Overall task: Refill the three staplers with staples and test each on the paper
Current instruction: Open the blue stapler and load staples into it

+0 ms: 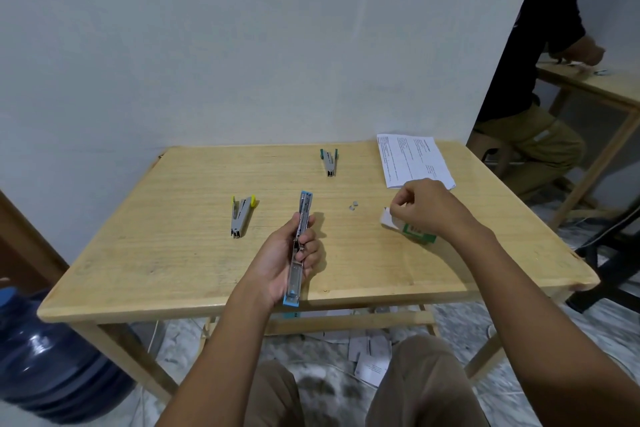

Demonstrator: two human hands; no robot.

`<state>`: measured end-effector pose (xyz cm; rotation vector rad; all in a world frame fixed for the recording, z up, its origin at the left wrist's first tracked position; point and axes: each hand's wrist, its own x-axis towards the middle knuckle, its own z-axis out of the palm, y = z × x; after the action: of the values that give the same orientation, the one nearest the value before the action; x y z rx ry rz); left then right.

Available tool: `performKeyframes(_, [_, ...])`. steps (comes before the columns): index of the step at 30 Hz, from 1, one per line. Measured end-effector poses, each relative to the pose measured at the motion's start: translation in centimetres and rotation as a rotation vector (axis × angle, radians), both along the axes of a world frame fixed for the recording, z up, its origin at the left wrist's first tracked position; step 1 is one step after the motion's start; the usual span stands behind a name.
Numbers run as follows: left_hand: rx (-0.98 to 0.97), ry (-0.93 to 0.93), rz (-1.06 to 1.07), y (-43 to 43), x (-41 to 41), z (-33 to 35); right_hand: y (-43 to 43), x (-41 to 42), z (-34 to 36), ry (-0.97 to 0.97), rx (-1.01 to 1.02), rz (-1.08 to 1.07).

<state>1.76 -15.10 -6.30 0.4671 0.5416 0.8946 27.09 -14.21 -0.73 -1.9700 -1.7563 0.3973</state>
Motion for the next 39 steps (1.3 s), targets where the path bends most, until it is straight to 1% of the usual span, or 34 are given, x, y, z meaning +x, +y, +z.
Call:
performKeyframes(5, [-0.006, 0.000, -0.002, 0.0, 0.0, 0.0, 0.4, 0.1, -1.0, -0.007, 0.014, 0.017])
performKeyframes(11, [-0.017, -0.015, 0.016, 0.0, 0.1, 0.1, 0.8, 0.2, -3.2, 0.109, 0.128, 0.031])
performKeyframes(18, [-0.008, -0.010, 0.013, 0.2, 0.1, -0.1, 0.0, 0.0, -4.1, 0.063, 0.172, 0.073])
performKeyframes(24, [-0.004, 0.004, 0.004, 0.2, 0.1, -0.1, -1.3, -1.2, -5.5, -0.020, 0.209, 0.192])
performKeyframes(31, [-0.003, 0.014, -0.002, 0.2, 0.0, -0.2, -1.4, -1.2, -5.1, 0.126, 0.198, 0.137])
performKeyframes(39, [0.008, 0.050, -0.010, 0.3, -0.1, -0.3, -1.5, -1.3, -5.5, 0.244, 0.250, 0.048])
